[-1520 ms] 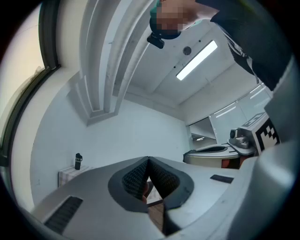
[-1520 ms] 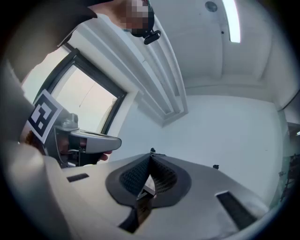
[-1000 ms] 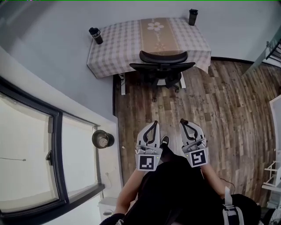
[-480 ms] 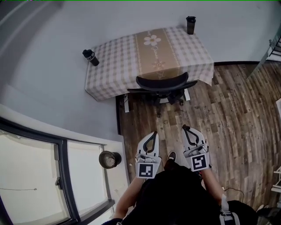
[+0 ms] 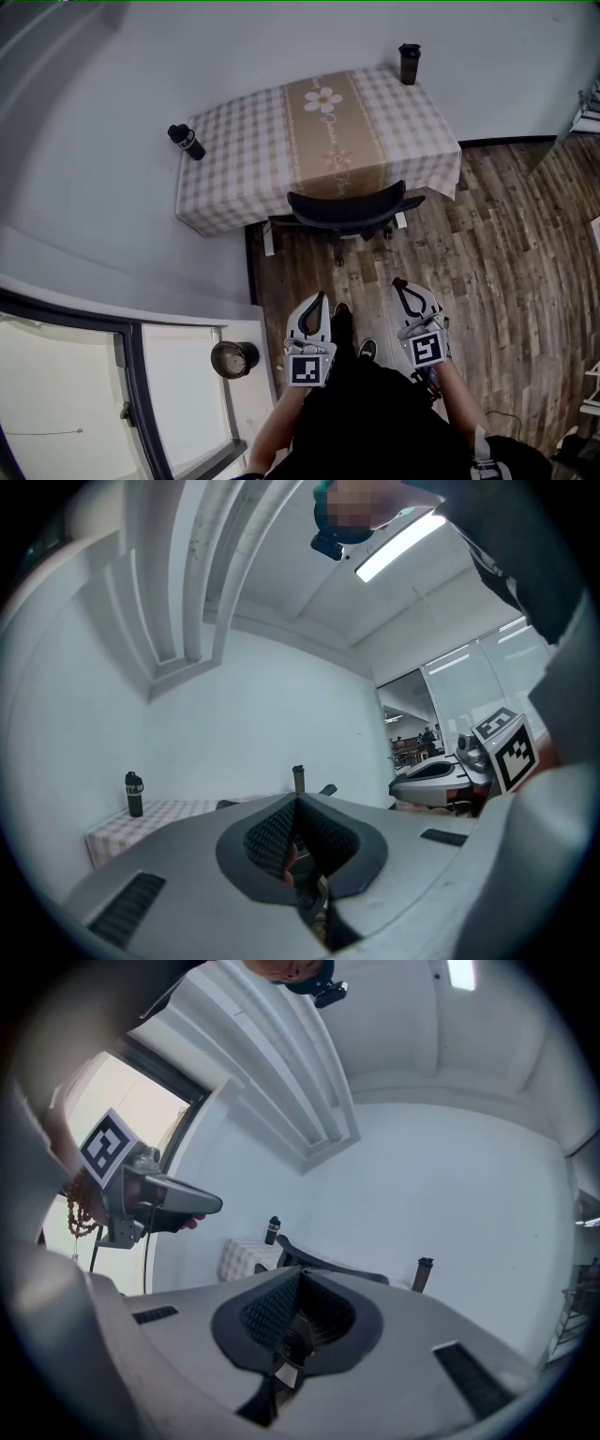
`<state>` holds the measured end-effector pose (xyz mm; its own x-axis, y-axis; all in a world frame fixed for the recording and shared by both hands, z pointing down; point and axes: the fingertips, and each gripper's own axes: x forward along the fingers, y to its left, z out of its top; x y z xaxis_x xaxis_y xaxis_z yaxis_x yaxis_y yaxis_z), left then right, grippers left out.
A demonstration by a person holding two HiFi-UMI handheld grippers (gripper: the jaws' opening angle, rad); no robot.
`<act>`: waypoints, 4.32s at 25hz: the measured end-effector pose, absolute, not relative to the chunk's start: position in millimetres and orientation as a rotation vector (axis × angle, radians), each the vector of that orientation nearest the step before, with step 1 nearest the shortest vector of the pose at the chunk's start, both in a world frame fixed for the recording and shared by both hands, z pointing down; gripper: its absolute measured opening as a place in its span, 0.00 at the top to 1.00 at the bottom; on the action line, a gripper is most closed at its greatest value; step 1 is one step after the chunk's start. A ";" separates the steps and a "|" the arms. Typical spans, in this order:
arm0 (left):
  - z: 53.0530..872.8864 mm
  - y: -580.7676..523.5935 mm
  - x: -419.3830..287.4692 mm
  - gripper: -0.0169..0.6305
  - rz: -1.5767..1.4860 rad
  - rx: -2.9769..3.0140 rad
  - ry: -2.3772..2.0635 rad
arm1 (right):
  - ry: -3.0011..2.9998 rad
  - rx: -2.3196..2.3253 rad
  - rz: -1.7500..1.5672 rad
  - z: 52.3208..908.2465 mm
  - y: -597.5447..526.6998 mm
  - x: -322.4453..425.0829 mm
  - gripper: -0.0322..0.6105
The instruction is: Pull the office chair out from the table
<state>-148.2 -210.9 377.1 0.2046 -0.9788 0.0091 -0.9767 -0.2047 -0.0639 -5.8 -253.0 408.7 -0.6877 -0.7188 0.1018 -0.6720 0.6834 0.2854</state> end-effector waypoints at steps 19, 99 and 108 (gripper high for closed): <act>446.9 -387.3 -285.2 0.87 -0.309 -2.307 2.077 | -2.245 0.712 -0.657 495.7 -468.0 35.1 0.87; 672.6 -474.0 -294.6 0.70 -1.809 -2.404 0.599 | -1.954 -0.064 -0.396 656.8 -536.1 -6.4 0.70; 675.6 -461.1 -291.1 0.68 -1.855 -2.415 0.630 | -1.942 -0.048 -0.400 659.1 -522.8 -0.5 0.70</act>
<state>-291.1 -461.1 675.6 0.2064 -0.3335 0.9199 -0.2960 -0.9174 -0.2662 -0.5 -522.8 659.1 -0.4003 -0.1510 0.9038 0.2180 0.9423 0.2540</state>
